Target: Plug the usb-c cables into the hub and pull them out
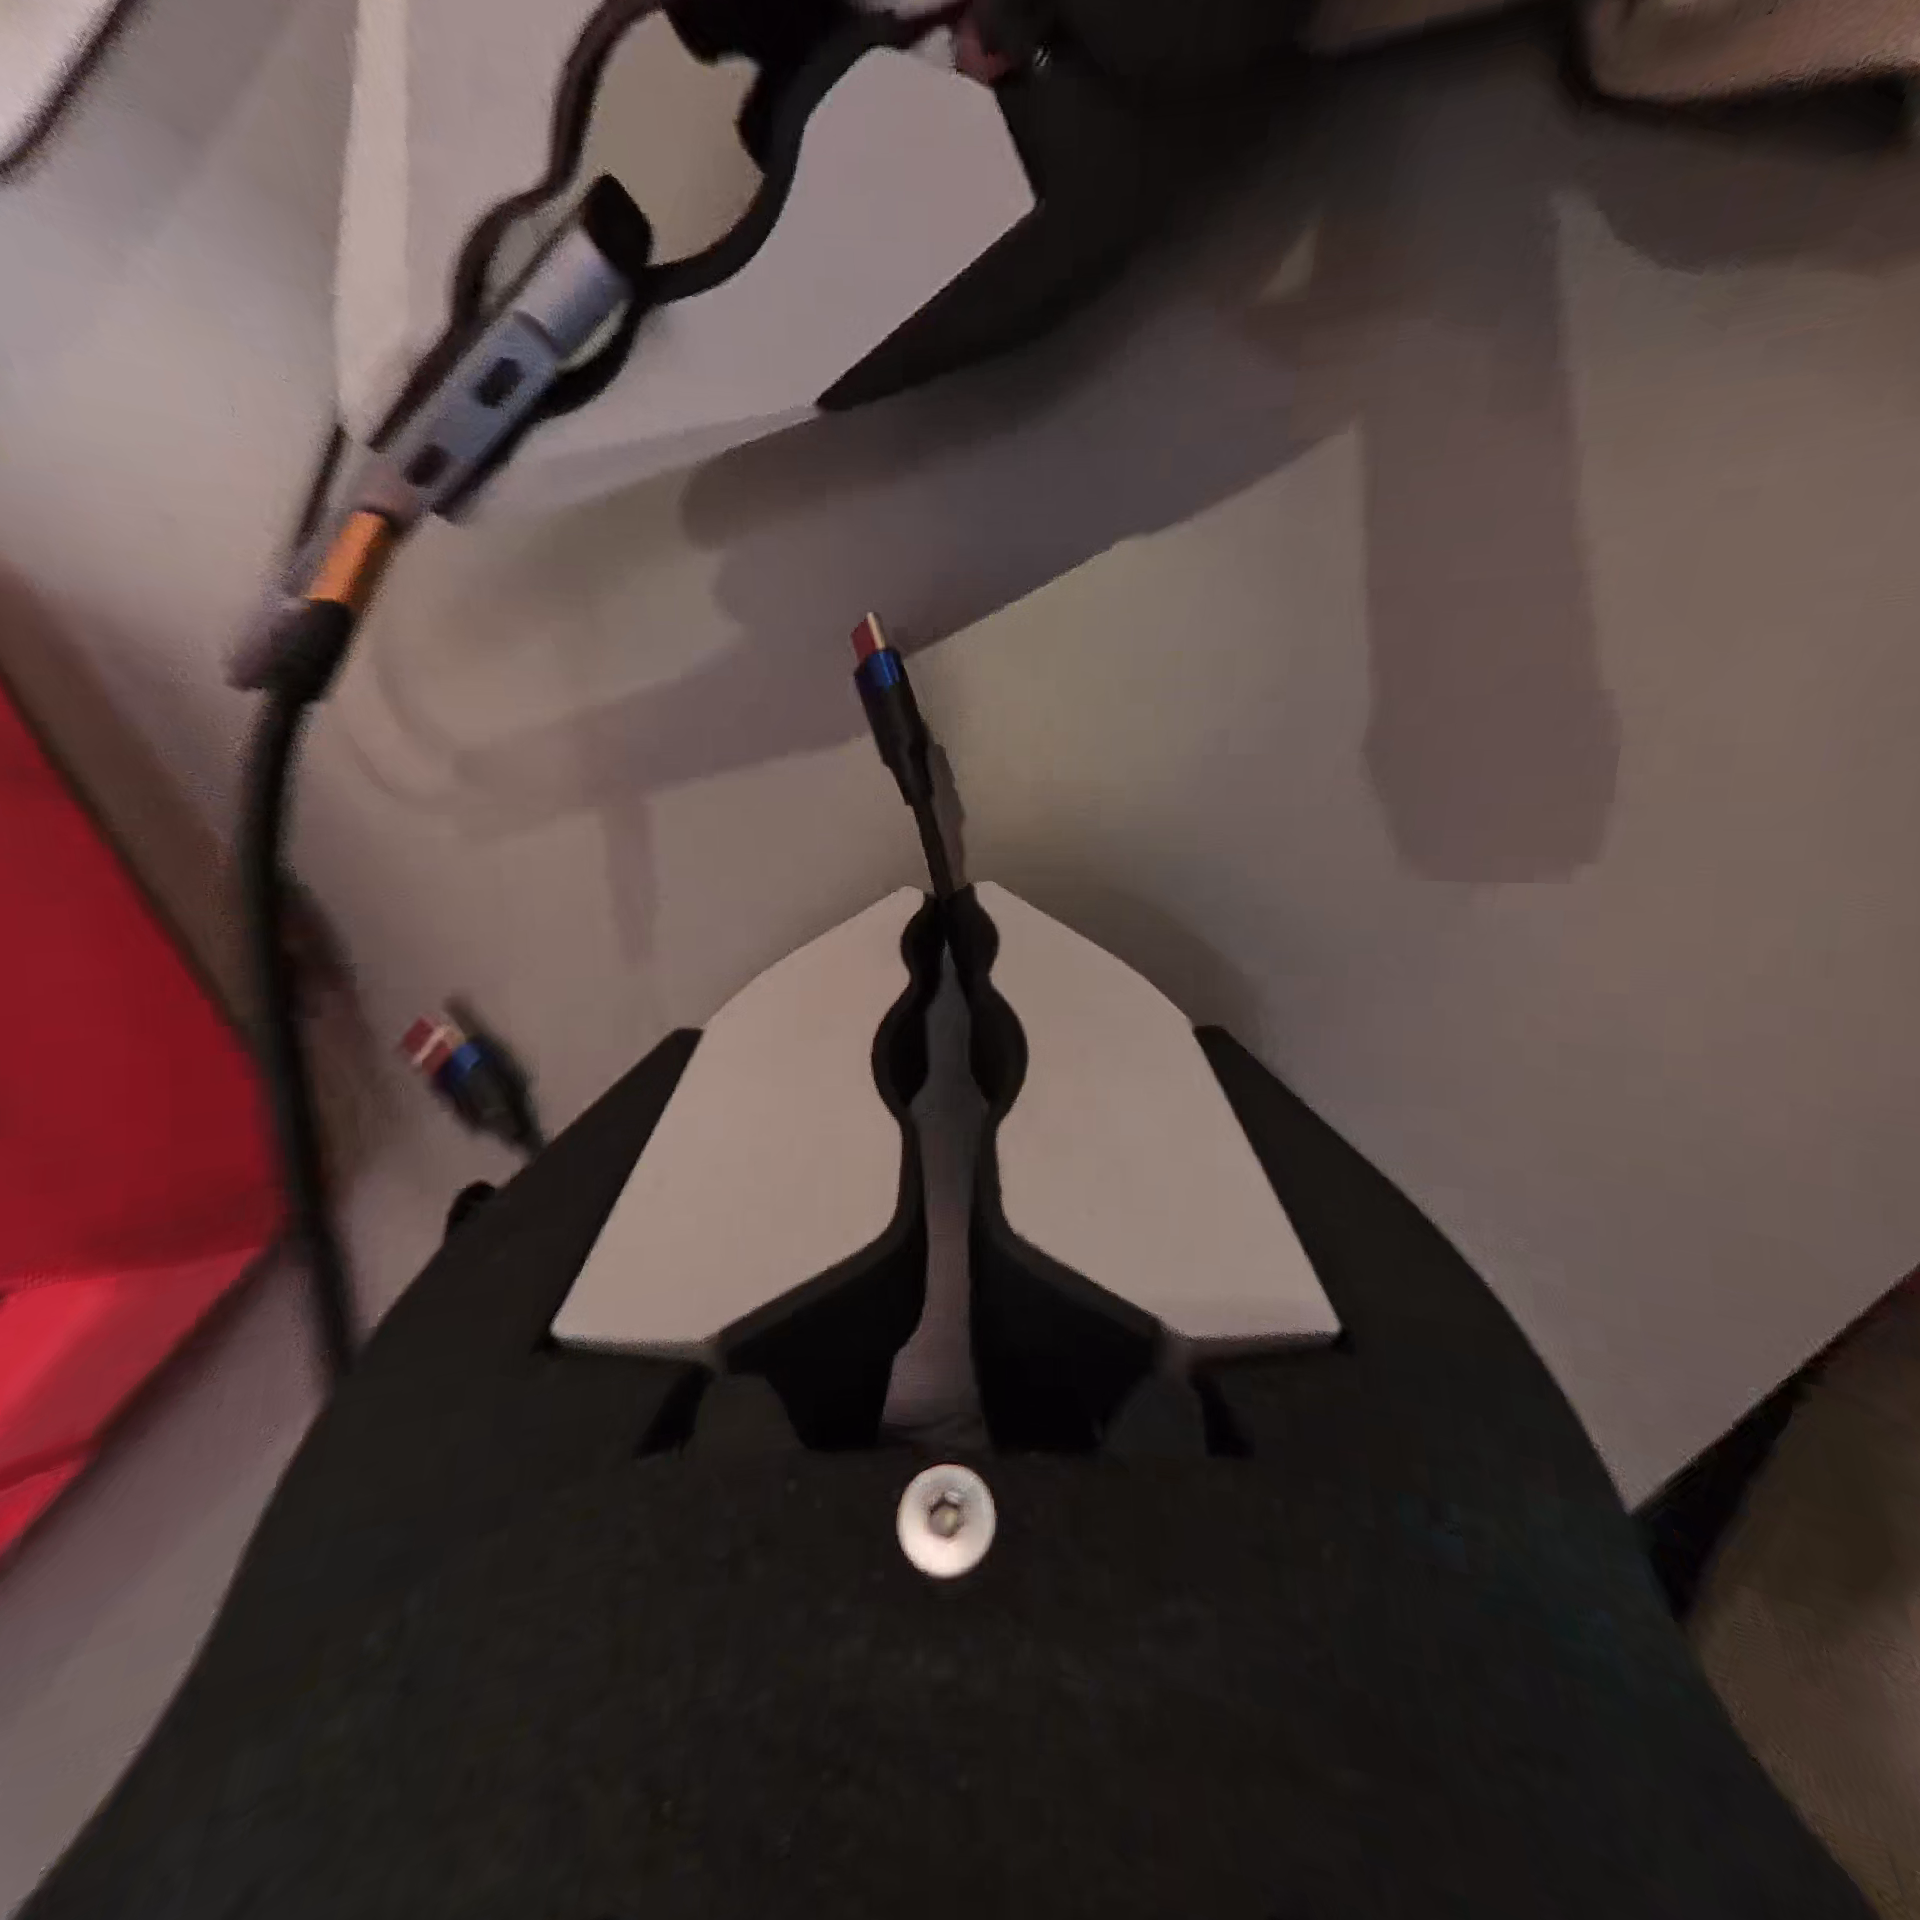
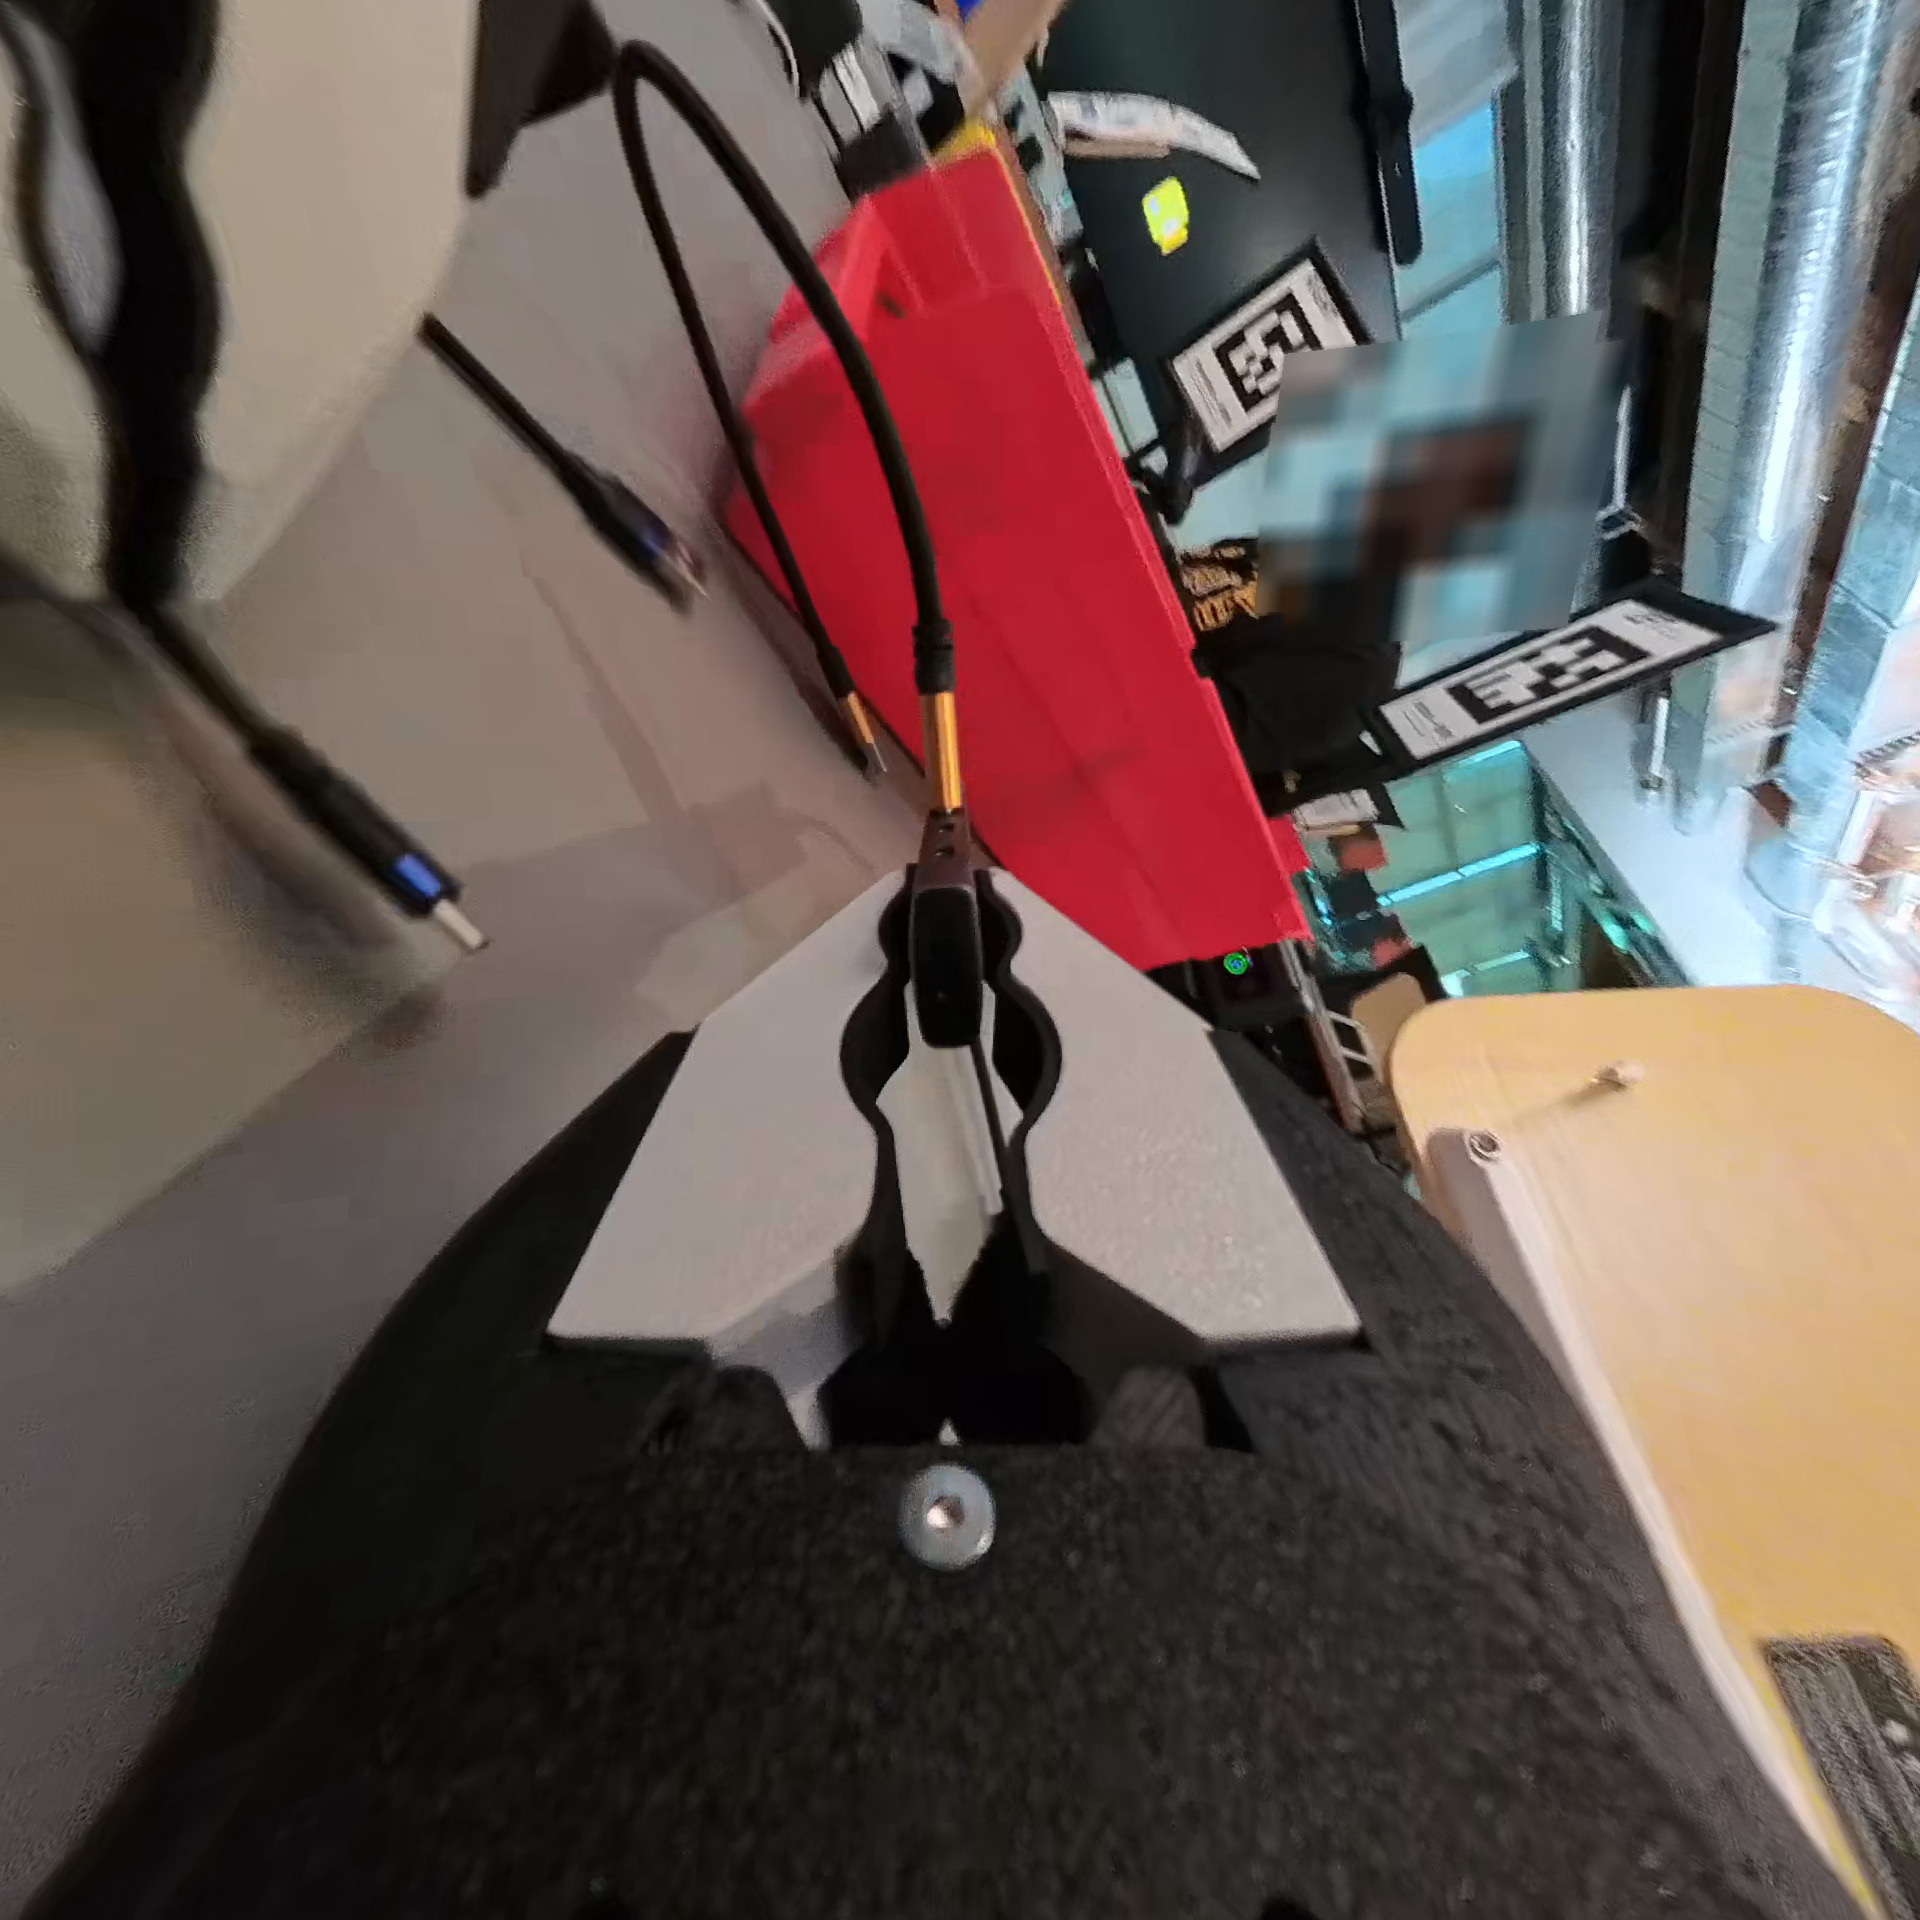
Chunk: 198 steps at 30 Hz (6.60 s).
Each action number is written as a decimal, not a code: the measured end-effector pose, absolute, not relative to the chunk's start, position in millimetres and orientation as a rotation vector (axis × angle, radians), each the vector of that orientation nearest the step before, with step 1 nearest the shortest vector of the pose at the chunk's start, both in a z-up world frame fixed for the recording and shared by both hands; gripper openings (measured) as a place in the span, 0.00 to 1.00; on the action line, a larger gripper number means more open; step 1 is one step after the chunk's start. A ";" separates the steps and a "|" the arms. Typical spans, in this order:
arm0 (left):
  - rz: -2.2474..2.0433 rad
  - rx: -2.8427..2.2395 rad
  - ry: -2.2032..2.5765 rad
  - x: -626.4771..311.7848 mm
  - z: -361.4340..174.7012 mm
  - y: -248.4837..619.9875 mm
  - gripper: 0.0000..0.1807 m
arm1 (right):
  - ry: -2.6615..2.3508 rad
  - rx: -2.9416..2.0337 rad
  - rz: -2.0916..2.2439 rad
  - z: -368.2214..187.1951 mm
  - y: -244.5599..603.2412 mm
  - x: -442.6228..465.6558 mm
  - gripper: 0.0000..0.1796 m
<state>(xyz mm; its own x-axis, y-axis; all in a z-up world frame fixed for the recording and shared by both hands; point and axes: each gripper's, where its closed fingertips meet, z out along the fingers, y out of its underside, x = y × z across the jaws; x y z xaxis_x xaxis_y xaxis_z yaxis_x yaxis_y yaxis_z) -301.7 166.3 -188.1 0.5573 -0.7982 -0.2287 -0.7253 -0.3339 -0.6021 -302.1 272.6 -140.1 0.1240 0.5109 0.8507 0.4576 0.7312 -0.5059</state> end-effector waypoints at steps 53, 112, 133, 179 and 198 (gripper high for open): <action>0.612 -1.945 1.367 -355.7 -173.6 177.2 0.01 | -1.699 -0.556 -0.214 -167.1 229.3 -328.7 0.05; -0.331 -2.149 0.701 -344.7 -156.0 194.8 0.01 | -1.625 -0.496 -0.511 -146.0 227.1 -334.5 0.04; -0.299 -2.115 0.753 -351.1 -157.3 202.1 0.01 | -1.578 -0.587 -0.423 -145.1 233.5 -333.6 0.05; -0.745 -1.824 0.496 -370.5 -97.4 140.5 0.19 | -1.050 -1.605 0.036 45.6 279.3 -155.8 0.04; -0.651 -1.928 0.659 -349.7 -122.5 125.6 0.15 | -0.444 -2.299 0.381 -36.4 357.1 88.6 0.05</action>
<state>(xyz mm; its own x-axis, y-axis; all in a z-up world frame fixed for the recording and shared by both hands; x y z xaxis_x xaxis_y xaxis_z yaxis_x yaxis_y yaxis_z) -349.7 125.6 -122.5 0.7115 -0.6837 0.1622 -0.1706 -0.3919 -0.9040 88.6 357.1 -36.4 0.8953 0.4236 -0.1376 0.2001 -0.6585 -0.7255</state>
